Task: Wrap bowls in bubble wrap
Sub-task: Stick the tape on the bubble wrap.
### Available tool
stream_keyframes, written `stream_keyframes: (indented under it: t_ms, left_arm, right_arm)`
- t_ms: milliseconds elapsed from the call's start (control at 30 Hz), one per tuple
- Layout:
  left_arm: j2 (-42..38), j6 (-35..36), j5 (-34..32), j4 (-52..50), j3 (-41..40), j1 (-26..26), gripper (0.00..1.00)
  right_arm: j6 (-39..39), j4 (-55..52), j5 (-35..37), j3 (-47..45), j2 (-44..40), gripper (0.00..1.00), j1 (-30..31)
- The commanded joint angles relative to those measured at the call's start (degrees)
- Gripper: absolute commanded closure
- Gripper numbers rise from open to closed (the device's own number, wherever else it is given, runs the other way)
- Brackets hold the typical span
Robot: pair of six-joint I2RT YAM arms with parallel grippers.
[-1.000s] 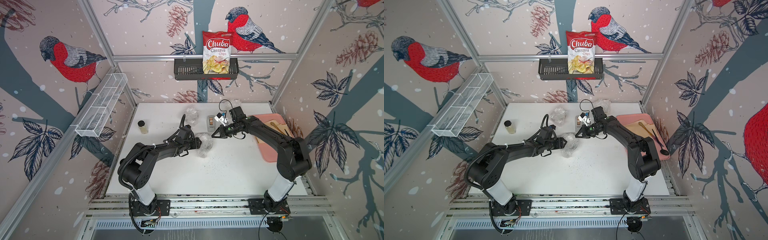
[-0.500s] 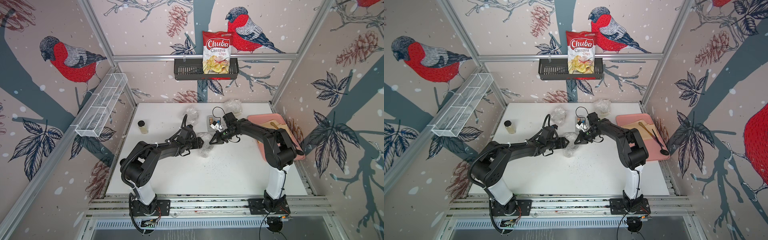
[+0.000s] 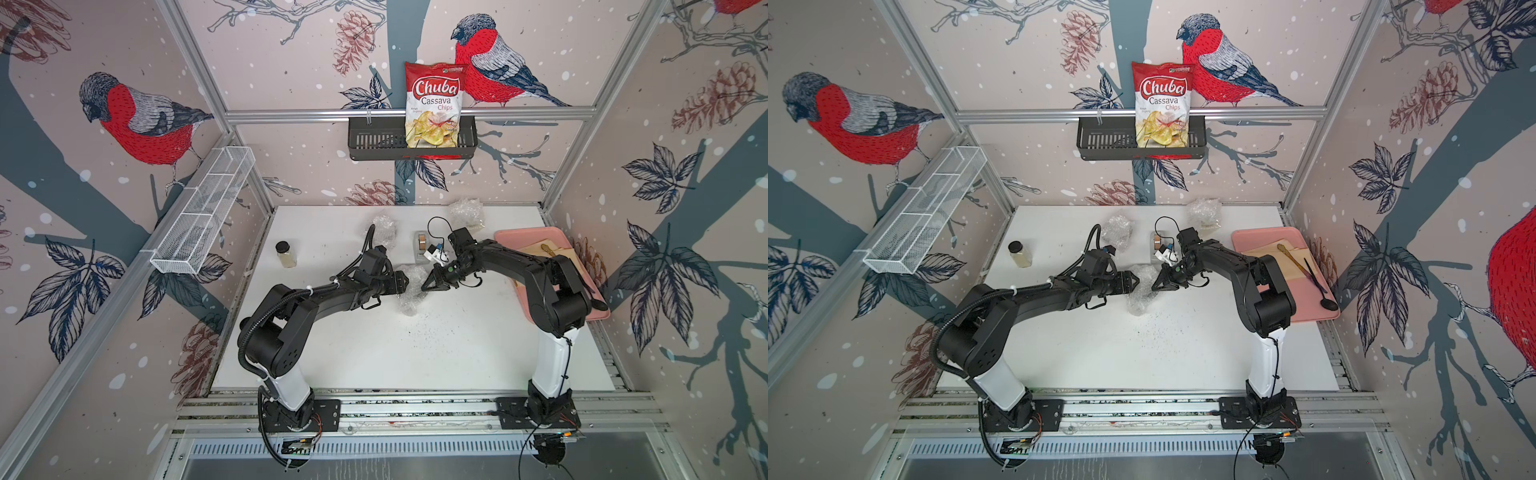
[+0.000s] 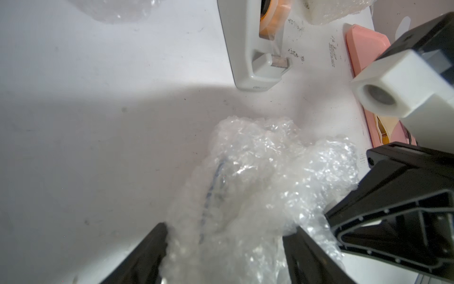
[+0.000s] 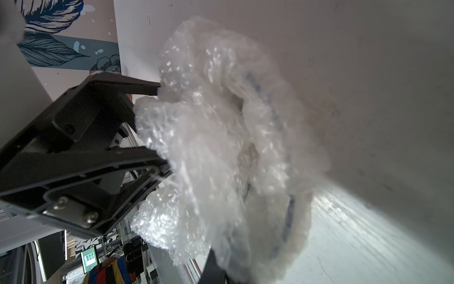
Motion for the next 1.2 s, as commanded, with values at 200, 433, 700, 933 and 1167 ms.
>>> stream_keyframes:
  t_ms: [200,433,700,933,1167]
  left_arm:
    - [-4.27,3.96,-5.89,-7.30,3.50,0.22,0.18]
    - [-9.53,4.98,-6.57,-10.08,4.52,2.34,0.19]
    - [-15.93,4.43,5.56,-8.61,5.09,2.32,0.54]
    - [-11.77,0.20,15.41,-1.19,3.88,-0.64,0.90]
    - [-2.77,-1.44,17.93,4.75,5.42,-1.92,0.93]
  right_arm:
    - [-0.22,0.17,-0.21,0.12,0.16,0.93,0.04]
    - [-0.11,0.21,-0.12,0.11,-0.05,0.93,0.02]
    - [0.10,0.39,0.04,0.11,-0.04,0.93,0.11]
    - [0.06,0.35,0.07,0.21,0.10,0.93,0.07]
    - [0.07,0.28,0.15,0.31,-0.02,0.93,0.11]
